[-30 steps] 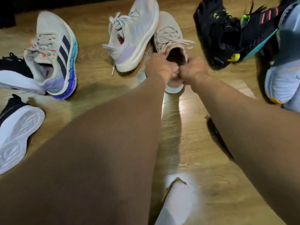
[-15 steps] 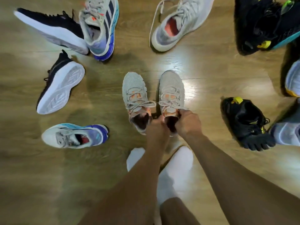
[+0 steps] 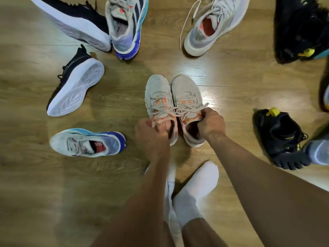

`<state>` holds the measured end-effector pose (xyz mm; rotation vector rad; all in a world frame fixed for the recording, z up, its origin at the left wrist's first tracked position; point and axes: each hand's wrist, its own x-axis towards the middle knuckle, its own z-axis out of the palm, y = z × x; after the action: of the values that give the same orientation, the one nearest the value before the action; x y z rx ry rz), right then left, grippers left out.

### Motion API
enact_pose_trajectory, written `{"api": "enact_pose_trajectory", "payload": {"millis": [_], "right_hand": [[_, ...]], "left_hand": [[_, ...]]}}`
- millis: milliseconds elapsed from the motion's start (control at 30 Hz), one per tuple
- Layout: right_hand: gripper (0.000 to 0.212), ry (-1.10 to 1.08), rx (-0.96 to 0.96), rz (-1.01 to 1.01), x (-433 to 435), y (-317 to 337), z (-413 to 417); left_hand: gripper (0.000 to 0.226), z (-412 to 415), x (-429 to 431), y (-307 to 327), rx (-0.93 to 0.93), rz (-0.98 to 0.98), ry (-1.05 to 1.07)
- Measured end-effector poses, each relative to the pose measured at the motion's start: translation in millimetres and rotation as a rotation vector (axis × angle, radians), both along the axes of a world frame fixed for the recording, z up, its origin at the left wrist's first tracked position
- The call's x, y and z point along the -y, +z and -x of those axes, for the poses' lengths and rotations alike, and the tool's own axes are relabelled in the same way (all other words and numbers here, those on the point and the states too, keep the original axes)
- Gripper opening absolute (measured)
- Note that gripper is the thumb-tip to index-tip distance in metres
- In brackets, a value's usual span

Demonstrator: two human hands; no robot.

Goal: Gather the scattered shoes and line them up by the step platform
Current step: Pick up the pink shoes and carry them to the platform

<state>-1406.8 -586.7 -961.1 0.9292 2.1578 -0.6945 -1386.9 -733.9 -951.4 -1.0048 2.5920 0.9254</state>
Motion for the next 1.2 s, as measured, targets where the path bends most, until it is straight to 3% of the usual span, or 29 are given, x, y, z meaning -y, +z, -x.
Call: {"api": "enact_pose_trajectory", "payload": {"millis": [133, 233, 400, 633, 800, 867, 1200], "right_hand": [[0.038, -0.020, 0.026, -0.016, 4.2, -3.5, -1.3], [0.036, 0.049, 0.033, -0.057, 4.2, -5.9, -1.2], [0.035, 0.171, 0.019, -0.139, 16.3, -4.1, -4.1], [0.031, 0.265, -0.042, -0.130, 35.8, 41.4, -19.5], [0.036, 0.285, -0.075, -0.113, 49.2, 141.4, -0.7], [0.036, 0.324, -0.119, -0.116, 52.8, 198.9, 15.0], [0.036, 0.541, -0.539, -0.097, 79.2, 523.5, 48.2]], "left_hand": [[0.055, 5.1, 16.3, -22.0, 0.344, -0.190, 0.152], [0.034, 14.2, 17.6, -31.8, 0.506, -0.176, -0.056], [0.025, 17.1, 18.9, -19.2, 0.511, -0.026, -0.239], [0.025, 6.5, 40.3, 25.9, 0.568, -0.020, -0.219], [0.042, 18.6, 50.3, 132.5, 0.390, -0.139, -0.154], [0.035, 28.7, 54.7, 192.0, 0.343, -0.175, -0.066], [0.027, 32.1, 94.8, 494.7, -0.036, 0.062, -0.075]]}}
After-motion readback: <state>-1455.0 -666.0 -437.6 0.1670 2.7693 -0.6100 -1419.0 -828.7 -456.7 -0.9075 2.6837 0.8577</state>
